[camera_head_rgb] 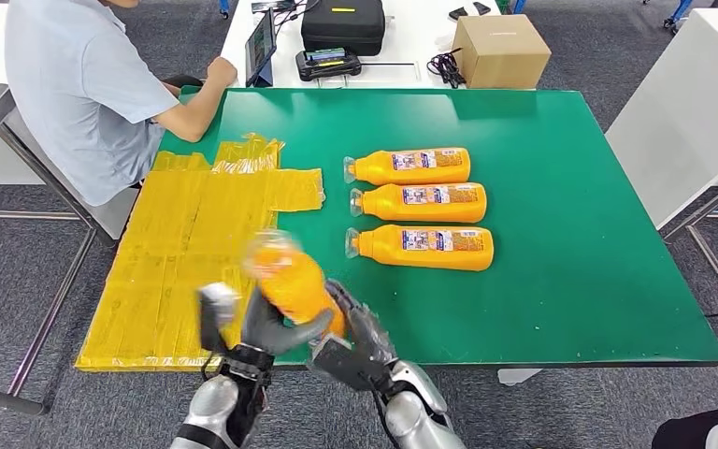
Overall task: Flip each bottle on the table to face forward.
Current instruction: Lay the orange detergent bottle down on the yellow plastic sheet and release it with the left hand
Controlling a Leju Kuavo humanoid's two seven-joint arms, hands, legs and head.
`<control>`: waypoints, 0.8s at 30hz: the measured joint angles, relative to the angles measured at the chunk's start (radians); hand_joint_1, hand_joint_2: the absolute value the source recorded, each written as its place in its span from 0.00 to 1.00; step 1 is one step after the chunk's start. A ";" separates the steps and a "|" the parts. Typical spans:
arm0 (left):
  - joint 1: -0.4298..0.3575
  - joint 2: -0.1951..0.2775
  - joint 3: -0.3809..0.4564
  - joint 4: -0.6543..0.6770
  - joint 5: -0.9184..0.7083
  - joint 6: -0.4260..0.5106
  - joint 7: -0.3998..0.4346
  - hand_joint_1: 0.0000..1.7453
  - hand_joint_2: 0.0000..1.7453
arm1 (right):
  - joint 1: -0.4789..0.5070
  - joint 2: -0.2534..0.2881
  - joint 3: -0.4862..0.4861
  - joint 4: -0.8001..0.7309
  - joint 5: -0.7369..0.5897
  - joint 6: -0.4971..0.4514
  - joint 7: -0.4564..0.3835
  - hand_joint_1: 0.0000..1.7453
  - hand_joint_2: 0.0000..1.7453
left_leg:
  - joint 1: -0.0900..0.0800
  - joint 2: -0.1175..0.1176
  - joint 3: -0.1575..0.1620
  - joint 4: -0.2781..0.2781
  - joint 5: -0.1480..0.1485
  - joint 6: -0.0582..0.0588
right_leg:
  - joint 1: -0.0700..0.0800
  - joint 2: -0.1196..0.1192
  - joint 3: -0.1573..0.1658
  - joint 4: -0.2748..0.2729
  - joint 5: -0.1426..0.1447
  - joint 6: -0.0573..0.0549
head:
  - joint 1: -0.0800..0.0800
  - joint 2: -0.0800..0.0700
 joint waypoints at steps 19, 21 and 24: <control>-0.020 0.045 0.048 -0.194 -0.962 0.251 0.125 1.00 1.00 | 0.036 0.002 -0.008 -0.054 -0.010 0.020 -0.023 0.00 1.00 | 0.000 0.000 -0.001 0.000 0.000 0.000 | 0.000 0.000 0.000 0.000 0.000 0.000 | 0.000 0.000; -0.038 0.054 0.067 -0.194 -1.032 0.258 0.145 1.00 1.00 | 0.035 0.005 -0.008 -0.057 -0.019 0.026 -0.026 0.00 1.00 | 0.000 0.000 0.000 0.000 0.000 0.000 | 0.000 0.000 0.000 0.000 0.000 0.000 | 0.000 0.000; -0.077 0.075 0.092 -0.152 -1.152 0.285 0.181 1.00 1.00 | 0.031 0.007 -0.006 -0.055 -0.035 0.031 -0.037 0.00 1.00 | 0.000 0.000 0.000 0.000 0.001 0.000 | 0.000 0.000 0.000 0.001 0.000 0.000 | 0.000 0.000</control>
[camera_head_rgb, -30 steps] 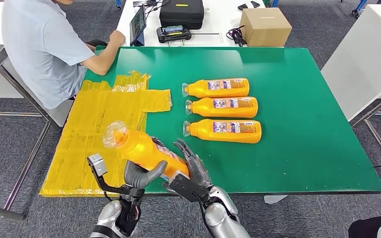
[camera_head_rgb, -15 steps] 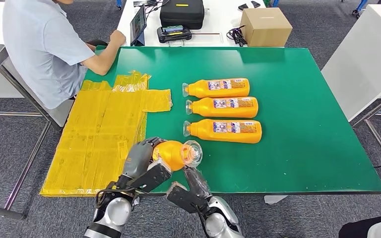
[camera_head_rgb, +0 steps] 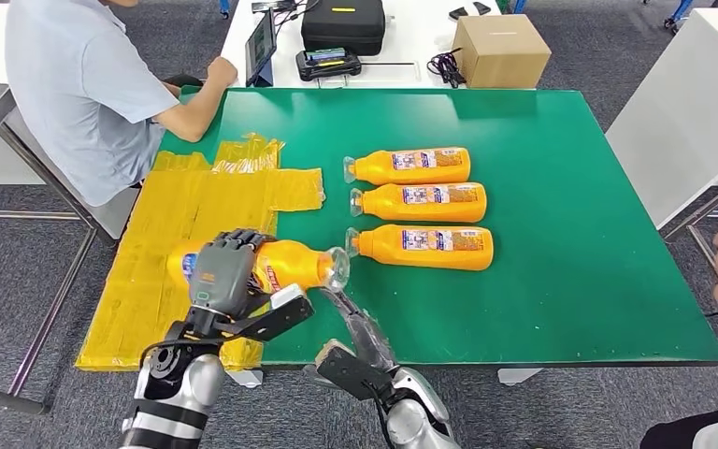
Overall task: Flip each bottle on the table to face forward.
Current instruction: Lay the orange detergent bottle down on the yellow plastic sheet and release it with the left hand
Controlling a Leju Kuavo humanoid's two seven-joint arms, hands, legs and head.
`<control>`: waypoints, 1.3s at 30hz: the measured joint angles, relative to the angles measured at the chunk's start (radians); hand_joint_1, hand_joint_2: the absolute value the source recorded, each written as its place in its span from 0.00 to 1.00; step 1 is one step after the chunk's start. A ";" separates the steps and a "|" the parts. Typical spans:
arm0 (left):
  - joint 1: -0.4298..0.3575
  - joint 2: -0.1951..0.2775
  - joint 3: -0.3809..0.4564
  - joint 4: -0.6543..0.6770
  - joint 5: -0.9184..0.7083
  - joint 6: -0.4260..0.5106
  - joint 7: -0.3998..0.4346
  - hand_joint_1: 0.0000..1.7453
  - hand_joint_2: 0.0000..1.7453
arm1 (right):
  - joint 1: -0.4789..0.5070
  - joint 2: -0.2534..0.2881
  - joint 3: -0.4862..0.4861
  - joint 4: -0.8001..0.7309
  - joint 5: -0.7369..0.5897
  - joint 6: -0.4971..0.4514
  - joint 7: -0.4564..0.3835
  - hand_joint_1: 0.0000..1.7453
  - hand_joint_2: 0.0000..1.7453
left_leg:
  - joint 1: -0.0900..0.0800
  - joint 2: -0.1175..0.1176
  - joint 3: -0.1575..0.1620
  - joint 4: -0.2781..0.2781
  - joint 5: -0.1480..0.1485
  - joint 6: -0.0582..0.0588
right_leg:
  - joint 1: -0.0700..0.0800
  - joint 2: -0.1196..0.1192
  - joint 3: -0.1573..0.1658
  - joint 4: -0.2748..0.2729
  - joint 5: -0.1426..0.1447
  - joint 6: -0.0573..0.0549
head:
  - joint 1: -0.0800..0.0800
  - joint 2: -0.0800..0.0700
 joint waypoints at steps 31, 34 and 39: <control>-0.251 0.115 0.044 0.568 -0.187 -0.008 0.118 0.00 1.00 | -0.025 0.004 0.023 0.045 -0.050 -0.002 -0.055 0.00 1.00 | 0.000 -0.001 0.006 0.000 0.001 -0.001 | 0.000 -0.001 0.007 0.001 0.000 0.000 | 0.000 0.000; -0.264 0.114 0.055 0.595 -0.190 -0.014 0.139 0.00 1.00 | -0.025 0.004 0.023 0.045 -0.051 -0.002 -0.055 0.00 1.00 | 0.000 -0.002 0.009 0.000 0.001 -0.001 | 0.000 -0.001 0.009 0.001 0.000 0.000 | 0.000 0.000; -0.285 0.114 0.055 0.625 -0.190 -0.052 0.170 0.00 1.00 | -0.025 0.004 0.022 0.045 -0.051 -0.002 -0.055 0.00 1.00 | 0.000 -0.001 0.011 0.000 0.002 -0.002 | 0.000 -0.001 0.011 0.001 0.000 -0.001 | 0.000 0.000</control>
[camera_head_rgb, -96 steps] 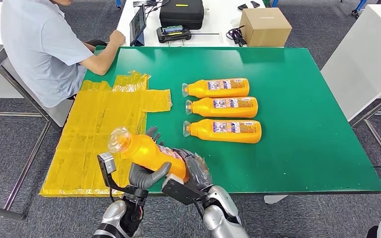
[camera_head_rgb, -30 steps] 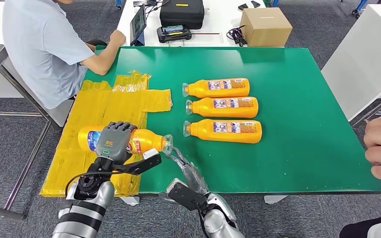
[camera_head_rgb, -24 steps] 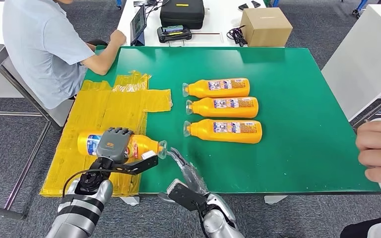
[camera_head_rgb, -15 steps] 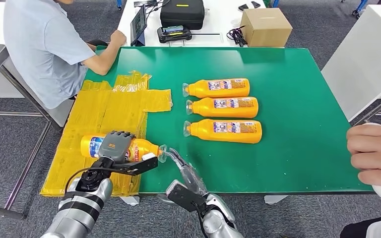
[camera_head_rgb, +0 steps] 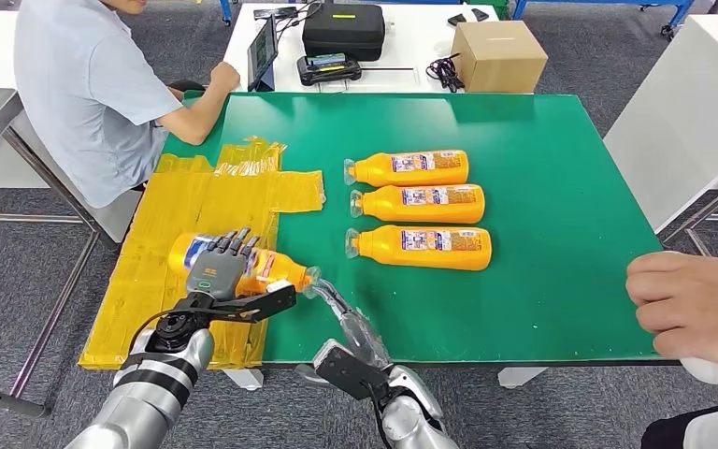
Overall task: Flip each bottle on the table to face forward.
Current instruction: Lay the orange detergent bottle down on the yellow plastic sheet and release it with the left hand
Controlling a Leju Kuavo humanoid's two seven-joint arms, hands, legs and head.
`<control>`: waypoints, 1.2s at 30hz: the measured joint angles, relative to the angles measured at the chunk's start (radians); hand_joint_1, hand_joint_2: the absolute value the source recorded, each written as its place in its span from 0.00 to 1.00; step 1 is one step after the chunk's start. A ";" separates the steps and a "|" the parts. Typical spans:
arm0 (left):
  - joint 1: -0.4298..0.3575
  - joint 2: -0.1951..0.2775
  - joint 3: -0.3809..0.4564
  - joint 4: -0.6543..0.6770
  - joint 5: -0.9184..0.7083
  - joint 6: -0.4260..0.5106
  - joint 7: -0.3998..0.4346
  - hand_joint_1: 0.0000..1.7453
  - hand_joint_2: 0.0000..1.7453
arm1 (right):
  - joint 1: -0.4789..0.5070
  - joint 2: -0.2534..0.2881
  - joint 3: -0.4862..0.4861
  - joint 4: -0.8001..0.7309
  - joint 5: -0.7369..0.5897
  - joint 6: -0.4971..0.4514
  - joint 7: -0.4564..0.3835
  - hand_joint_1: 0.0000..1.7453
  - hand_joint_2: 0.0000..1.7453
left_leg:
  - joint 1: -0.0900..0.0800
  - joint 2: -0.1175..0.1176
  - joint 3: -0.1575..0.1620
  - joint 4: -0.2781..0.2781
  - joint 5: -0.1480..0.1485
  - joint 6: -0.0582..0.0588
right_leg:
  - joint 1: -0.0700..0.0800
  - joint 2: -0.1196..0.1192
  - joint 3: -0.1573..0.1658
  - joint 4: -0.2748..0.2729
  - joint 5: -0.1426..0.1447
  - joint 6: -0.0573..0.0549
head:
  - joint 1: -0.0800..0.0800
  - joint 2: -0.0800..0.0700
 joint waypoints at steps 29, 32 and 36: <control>-0.041 -0.022 0.041 0.084 -0.006 0.001 -0.048 0.00 1.00 | -0.015 -0.005 -0.008 0.018 0.011 -0.031 -0.009 0.00 1.00 | 0.000 0.000 0.008 -0.001 0.003 -0.001 | 0.000 0.000 0.007 0.001 0.002 -0.002 | 0.000 0.000; 0.062 -0.072 -0.001 -0.090 -0.001 0.005 -0.081 0.00 1.00 | 0.010 -0.006 -0.013 -0.008 0.029 -0.046 0.010 0.00 1.00 | 0.000 0.001 -0.001 0.000 0.004 0.000 | 0.000 0.000 -0.002 0.001 0.003 -0.002 | 0.000 0.000; 0.151 -0.099 -0.060 -0.254 -0.001 0.013 -0.083 0.00 1.00 | 0.034 -0.006 -0.020 -0.042 0.047 -0.052 0.028 0.00 1.00 | -0.001 0.001 -0.007 0.001 0.003 0.000 | 0.000 0.000 -0.007 0.001 0.003 -0.002 | 0.000 0.000</control>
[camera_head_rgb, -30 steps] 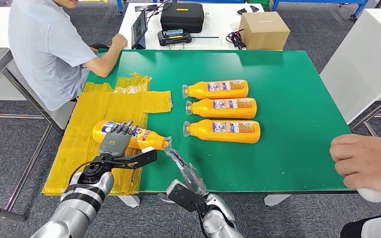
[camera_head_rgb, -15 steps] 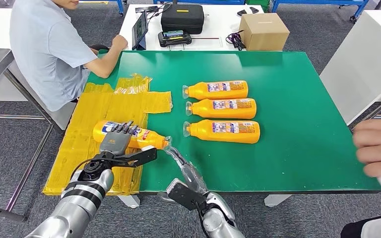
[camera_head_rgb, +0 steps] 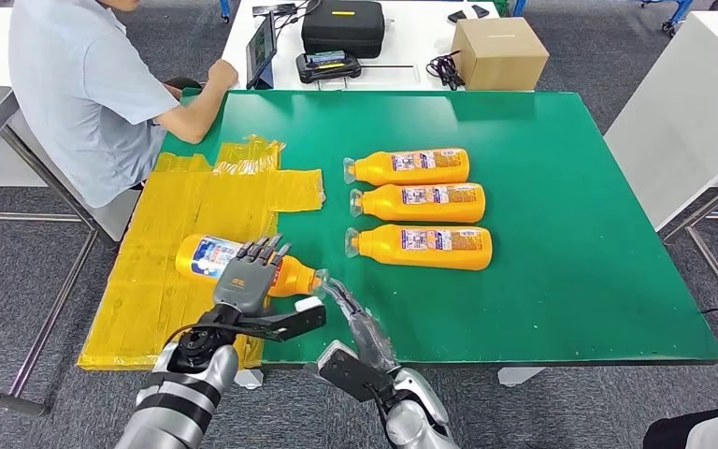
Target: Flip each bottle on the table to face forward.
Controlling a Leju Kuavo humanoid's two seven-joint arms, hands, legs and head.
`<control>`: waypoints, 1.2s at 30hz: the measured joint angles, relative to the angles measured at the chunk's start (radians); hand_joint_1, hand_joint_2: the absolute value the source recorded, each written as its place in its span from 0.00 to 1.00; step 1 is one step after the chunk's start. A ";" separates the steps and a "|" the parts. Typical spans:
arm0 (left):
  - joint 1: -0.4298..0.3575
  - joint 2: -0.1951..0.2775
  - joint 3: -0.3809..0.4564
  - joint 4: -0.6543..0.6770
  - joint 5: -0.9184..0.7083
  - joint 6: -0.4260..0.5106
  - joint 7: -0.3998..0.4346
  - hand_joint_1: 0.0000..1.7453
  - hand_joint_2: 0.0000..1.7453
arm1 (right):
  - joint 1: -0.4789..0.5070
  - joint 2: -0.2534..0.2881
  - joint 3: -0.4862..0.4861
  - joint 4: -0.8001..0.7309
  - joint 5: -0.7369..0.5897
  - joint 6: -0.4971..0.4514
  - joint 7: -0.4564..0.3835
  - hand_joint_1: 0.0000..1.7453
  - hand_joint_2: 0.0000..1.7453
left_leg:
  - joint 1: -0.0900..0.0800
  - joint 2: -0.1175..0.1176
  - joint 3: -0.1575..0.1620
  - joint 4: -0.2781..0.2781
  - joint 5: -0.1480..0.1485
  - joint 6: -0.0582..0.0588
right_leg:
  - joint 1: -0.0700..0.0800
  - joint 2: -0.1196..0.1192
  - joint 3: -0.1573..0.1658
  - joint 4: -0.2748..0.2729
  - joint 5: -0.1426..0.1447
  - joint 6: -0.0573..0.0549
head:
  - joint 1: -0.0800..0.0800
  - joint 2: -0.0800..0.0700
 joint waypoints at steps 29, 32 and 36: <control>0.302 -0.054 -0.217 -0.584 0.686 -0.011 -0.269 0.00 1.00 | 0.116 0.014 -0.168 -0.390 -0.233 0.162 0.125 0.00 0.50 | -0.001 0.001 -0.009 0.000 -0.002 -0.001 | 0.000 0.000 -0.009 0.000 -0.001 0.000 | 0.000 0.000; 0.337 -0.065 -0.192 -0.599 0.774 -0.049 -0.286 0.00 1.00 | 0.127 0.023 -0.224 -0.452 -0.160 0.094 0.143 0.00 1.00 | -0.001 0.000 -0.008 0.000 -0.002 0.000 | 0.000 0.000 -0.009 0.000 -0.001 0.000 | 0.000 0.000; 0.353 -0.068 -0.179 -0.603 0.844 -0.078 -0.283 0.00 1.00 | 0.144 0.026 -0.256 -0.545 0.080 -0.070 0.133 0.00 1.00 | 0.000 0.001 -0.008 0.000 -0.002 -0.001 | 0.000 0.000 -0.009 0.000 -0.001 0.000 | 0.000 0.000</control>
